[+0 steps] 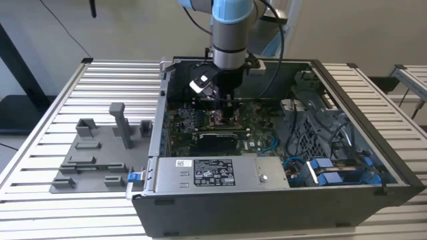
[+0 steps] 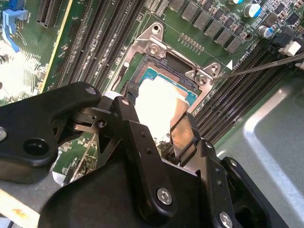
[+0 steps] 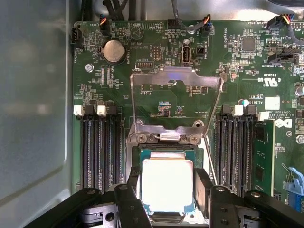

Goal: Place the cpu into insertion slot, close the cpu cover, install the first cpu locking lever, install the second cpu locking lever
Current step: 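Place the cpu into insertion slot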

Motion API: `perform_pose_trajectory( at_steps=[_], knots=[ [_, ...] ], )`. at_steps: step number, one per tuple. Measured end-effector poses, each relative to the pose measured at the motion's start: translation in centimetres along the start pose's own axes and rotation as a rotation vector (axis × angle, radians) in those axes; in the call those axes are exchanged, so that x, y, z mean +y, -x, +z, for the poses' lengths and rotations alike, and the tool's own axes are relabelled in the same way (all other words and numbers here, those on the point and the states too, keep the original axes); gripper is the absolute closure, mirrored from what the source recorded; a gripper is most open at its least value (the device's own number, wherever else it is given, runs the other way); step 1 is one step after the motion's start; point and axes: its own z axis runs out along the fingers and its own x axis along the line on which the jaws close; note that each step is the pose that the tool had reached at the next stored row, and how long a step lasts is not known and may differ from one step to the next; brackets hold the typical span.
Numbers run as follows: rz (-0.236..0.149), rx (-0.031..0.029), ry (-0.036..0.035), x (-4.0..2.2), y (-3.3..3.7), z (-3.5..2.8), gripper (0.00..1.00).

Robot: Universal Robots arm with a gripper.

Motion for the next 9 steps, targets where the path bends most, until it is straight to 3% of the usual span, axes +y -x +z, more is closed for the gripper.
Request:
perform_pose_trajectory(
  at_steps=[9],
  knots=[
    [0.007,-0.0003,0.0002,-0.02,0.01,0.47,0.46]
  ],
)
